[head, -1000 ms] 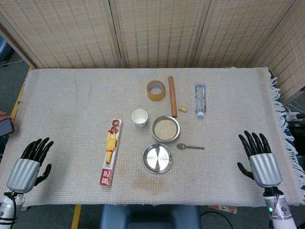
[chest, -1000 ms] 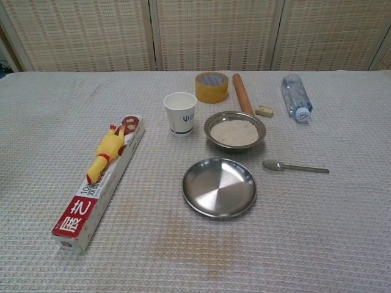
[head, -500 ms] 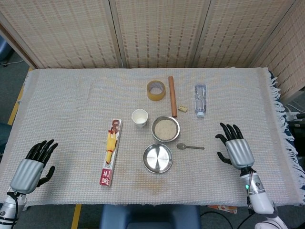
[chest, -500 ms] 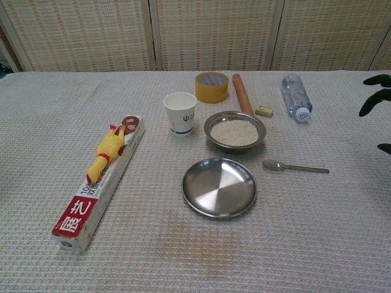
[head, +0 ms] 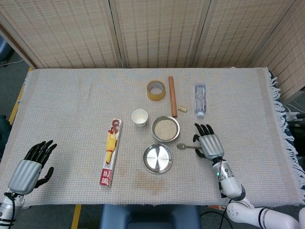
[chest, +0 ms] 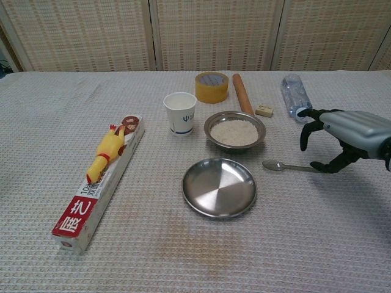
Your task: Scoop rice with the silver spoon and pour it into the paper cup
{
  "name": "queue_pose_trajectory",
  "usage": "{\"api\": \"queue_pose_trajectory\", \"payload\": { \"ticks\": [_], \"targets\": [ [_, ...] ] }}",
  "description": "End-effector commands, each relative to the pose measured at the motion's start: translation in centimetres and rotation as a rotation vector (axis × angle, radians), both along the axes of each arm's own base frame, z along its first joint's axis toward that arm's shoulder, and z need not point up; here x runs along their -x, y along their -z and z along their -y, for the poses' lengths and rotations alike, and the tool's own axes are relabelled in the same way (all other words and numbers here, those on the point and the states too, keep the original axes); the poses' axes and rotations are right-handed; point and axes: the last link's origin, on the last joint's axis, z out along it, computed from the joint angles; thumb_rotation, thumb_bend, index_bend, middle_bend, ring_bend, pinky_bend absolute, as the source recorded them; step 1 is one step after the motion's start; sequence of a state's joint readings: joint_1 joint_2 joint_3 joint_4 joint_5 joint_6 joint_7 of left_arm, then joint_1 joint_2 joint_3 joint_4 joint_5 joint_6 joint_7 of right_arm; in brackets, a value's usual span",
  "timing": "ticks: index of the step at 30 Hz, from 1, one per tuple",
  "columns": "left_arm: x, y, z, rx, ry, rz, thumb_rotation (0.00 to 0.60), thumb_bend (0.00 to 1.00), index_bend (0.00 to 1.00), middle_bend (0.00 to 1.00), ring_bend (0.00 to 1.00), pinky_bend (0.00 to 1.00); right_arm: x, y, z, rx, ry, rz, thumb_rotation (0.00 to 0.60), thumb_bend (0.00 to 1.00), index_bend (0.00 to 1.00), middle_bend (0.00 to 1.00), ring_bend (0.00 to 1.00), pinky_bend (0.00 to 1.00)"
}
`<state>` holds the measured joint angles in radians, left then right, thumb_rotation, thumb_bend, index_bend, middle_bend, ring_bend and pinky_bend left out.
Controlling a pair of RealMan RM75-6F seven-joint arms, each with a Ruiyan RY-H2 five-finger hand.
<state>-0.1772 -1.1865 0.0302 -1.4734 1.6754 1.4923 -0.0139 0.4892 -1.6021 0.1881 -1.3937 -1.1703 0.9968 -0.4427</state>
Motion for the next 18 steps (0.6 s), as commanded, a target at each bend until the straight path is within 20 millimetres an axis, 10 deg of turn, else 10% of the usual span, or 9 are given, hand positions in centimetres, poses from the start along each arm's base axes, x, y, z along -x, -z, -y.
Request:
{"api": "queue_pose_trajectory", "payload": {
  "ticks": [1,18],
  "targets": [
    [0.0,0.0,0.0,0.003,-0.001,0.0,0.6,0.47,0.0,0.0,0.0,0.11,-0.1,0.9,0.1,-0.018,-0.001,-0.018,0.6,0.27,0.44,0.0,0.0,0.0],
    [0.0,-0.1,0.2,0.011,-0.006,-0.003,0.6,0.47,0.0,0.0,0.0,0.11,-0.1,2.6,0.8,-0.038,0.005,-0.06,0.6,0.31,0.49,0.0,0.0,0.0]
  ]
}}
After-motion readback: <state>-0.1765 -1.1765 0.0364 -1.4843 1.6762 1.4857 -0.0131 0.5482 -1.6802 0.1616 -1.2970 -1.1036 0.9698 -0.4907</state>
